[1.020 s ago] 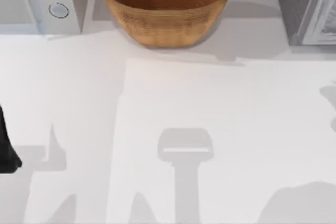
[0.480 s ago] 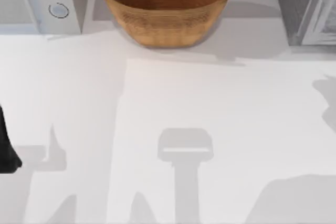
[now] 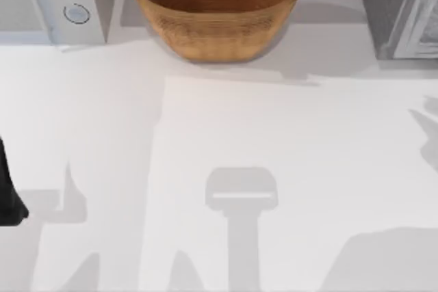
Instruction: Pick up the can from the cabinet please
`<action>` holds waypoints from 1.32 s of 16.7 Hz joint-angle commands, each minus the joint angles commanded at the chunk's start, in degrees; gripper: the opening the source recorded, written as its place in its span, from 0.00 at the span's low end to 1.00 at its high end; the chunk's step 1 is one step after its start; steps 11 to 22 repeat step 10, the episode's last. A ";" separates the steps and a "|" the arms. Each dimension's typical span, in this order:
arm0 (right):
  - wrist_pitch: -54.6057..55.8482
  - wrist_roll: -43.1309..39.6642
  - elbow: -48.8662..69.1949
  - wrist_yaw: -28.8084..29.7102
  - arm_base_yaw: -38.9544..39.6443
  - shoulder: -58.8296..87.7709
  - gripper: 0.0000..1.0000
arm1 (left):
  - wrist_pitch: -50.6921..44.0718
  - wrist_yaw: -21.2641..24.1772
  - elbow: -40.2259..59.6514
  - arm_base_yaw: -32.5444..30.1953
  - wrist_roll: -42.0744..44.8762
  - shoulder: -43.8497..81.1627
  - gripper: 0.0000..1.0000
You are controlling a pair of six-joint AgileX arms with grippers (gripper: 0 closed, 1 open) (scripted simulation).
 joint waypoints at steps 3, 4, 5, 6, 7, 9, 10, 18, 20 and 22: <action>0.00 0.00 0.00 0.00 0.00 0.00 0.90 | 0.00 0.00 0.00 0.00 0.00 0.00 1.00; 0.00 0.00 0.00 0.00 0.00 0.00 0.98 | 0.00 0.00 0.00 0.00 0.00 0.00 1.00; 0.00 0.00 0.00 0.00 0.00 0.00 1.00 | 0.00 0.00 0.00 0.00 0.00 0.00 1.00; 0.00 0.00 0.00 0.00 0.00 0.00 1.00 | 0.00 0.00 0.00 0.00 0.00 0.00 1.00; 0.00 0.00 0.00 0.00 0.00 0.00 1.00 | 0.00 0.00 0.00 0.00 0.00 0.00 1.00; 0.00 0.00 0.00 0.00 0.00 0.00 1.00 | 0.00 0.00 0.00 0.00 0.00 0.00 1.00; 0.00 0.00 0.00 0.00 0.00 0.00 1.00 | 0.00 0.00 0.00 0.00 0.00 0.00 1.00; 0.00 0.00 0.00 0.00 0.00 0.00 1.00 | 0.00 0.00 0.00 0.00 0.00 0.00 1.00; 0.00 0.00 0.00 0.00 0.00 0.00 1.00 | 0.00 0.00 0.00 0.00 0.00 0.00 1.00; 0.00 0.00 0.00 0.00 0.00 0.00 1.00 | 0.00 0.00 0.00 0.00 0.00 0.00 1.00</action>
